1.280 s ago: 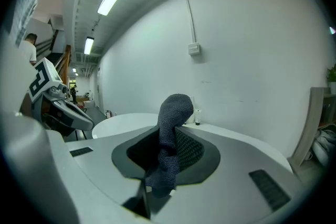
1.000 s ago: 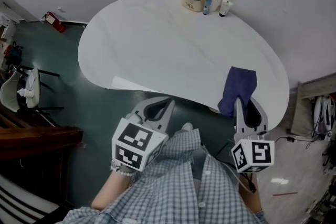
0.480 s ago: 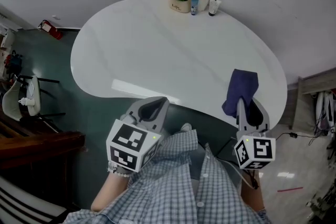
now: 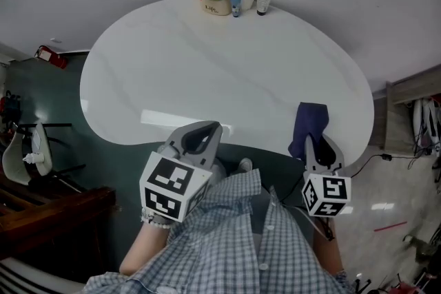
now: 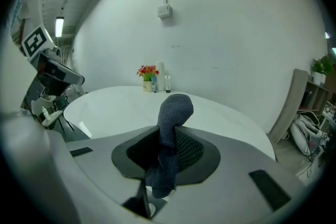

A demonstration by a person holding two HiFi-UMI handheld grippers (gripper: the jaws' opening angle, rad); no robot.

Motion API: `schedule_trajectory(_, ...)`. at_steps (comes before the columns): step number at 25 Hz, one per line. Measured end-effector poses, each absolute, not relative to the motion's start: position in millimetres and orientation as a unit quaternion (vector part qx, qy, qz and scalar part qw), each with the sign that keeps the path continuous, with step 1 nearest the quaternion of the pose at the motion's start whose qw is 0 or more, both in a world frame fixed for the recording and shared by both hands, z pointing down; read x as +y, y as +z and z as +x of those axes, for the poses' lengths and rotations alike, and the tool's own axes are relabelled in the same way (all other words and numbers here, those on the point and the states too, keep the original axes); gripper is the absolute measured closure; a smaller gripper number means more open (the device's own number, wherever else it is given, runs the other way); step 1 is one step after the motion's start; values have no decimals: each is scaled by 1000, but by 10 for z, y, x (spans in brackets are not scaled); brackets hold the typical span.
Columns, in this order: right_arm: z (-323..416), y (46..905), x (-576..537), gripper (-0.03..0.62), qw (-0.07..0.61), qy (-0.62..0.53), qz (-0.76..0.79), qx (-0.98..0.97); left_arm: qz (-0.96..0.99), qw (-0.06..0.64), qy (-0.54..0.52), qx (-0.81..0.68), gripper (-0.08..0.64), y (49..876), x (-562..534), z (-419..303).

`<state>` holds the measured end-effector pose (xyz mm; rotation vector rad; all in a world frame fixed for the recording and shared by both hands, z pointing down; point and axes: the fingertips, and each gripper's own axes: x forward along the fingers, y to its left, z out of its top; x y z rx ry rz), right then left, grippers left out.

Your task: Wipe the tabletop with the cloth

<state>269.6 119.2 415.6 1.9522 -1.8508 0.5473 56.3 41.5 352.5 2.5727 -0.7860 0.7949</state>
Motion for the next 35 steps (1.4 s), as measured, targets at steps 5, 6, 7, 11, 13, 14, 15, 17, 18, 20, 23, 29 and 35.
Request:
schedule_trajectory(5,2673,4569,1155,515,221,237,699,-637,907,168,282,-263,558,3531,248,508)
schedule_trajectory(6,2668,4651,1142,514,227,244,699,-633,907,169,283,-262,558,3534,216,490)
schedule_trajectory(7,2665,4731,1126,515,234,251,697,-630,907,170,283,-262,558,3538,184,474)
schedule_trajectory(11,2668,5022,1079,514,262,272,689,-618,906,169,287,-262,558,3562,87,420)
schedule_trajectory(13,2688,5133,1070,515,275,279,689,-610,905,171,288,-263,558,3579,42,383)
schedule_trajectory(14,2699,5179,1065,514,279,281,689,-607,904,173,288,-264,558,3586,17,362)
schedule_trajectory(15,2709,5218,1059,514,283,282,689,-604,904,174,289,-265,558,3591,-7,341)
schedule_trajectory(17,2721,5264,1053,514,285,282,691,-601,902,177,289,-267,558,3597,-52,302)
schedule_trajectory(18,2725,5270,1053,514,283,283,694,-599,902,178,289,-267,558,3600,-72,284)
schedule_trajectory(20,2722,5268,1050,514,274,288,698,-595,901,182,288,-269,558,3610,-113,247)
schedule_trajectory(23,2660,5260,1028,515,266,295,700,-593,899,190,285,-273,558,3613,-172,192)
schedule_trajectory(29,2335,5263,850,515,271,287,685,-612,897,192,283,-281,558,3629,-291,41)
schedule_trajectory(35,1862,5246,562,515,271,276,656,-648,893,189,280,-297,558,3617,-414,-181)
